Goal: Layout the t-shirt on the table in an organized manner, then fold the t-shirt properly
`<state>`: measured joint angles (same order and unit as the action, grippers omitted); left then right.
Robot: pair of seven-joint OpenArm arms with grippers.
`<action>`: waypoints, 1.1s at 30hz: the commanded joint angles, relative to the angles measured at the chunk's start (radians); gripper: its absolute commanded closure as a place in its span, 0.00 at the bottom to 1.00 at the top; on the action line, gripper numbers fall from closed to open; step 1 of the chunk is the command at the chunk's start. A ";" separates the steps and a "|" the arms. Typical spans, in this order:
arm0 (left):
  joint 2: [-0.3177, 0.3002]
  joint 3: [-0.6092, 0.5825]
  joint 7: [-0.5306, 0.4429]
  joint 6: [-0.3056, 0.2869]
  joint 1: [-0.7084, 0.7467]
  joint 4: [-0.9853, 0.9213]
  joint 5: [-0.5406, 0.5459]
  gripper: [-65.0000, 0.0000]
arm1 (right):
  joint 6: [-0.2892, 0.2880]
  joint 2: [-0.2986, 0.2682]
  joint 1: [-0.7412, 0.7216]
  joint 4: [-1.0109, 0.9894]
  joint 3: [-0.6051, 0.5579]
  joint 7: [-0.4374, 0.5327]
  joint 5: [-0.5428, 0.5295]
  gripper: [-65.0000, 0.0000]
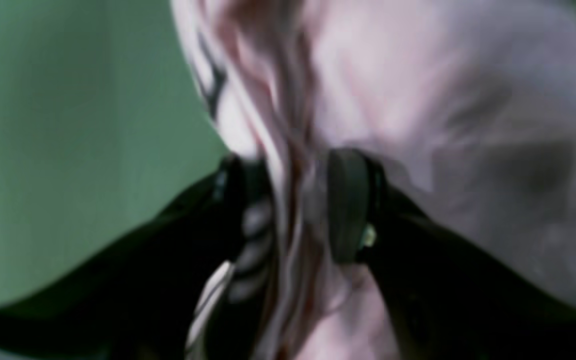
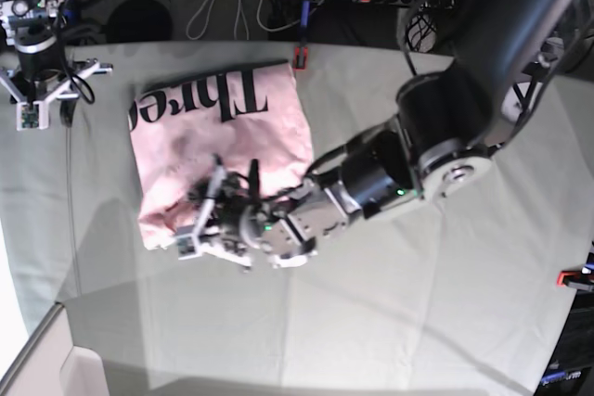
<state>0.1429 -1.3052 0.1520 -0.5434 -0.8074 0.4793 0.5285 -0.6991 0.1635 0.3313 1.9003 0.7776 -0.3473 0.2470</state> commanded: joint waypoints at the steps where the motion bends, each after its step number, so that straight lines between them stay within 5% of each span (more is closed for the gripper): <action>1: 0.014 0.006 -0.025 -0.007 -0.037 0.019 0.015 0.63 | 0.001 -0.006 0.016 0.018 0.003 0.023 -0.015 0.68; 11: 0.014 0.016 -0.058 -0.005 -0.045 0.026 0.015 0.63 | 0.001 -0.006 0.052 0.020 0.007 0.026 -0.015 0.68; 13: 0.014 0.072 -0.098 -0.004 -0.071 0.020 0.015 0.63 | 0.001 -0.006 0.052 0.020 0.007 0.026 -0.015 0.68; 17: 0.013 0.281 -0.107 0.092 -0.085 0.028 0.015 0.63 | 0.001 -0.006 0.044 0.020 0.027 0.026 -0.015 0.68; 20: -0.053 0.439 -0.101 0.136 -0.079 0.091 0.015 0.63 | 0.001 -0.006 0.041 0.017 0.018 0.024 -0.015 0.68; 25: -0.283 0.700 -0.035 0.236 0.070 0.345 0.026 0.63 | 0.001 -0.006 -0.037 -0.040 0.003 0.024 -0.013 0.68; 29: -0.461 0.988 0.076 0.268 0.314 0.619 0.026 0.63 | 0.001 -0.008 -0.105 -0.152 0.003 0.026 -0.013 0.70; 33: -0.546 1.324 0.172 0.271 0.616 0.832 0.026 0.63 | 0.001 -0.048 -0.146 -0.295 0.004 0.027 -0.013 0.88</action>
<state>-0.3859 0.0162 0.3653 -0.2726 -0.1684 1.2987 0.5404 -0.7033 0.1249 0.1852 1.5867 0.7776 -0.3321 0.2378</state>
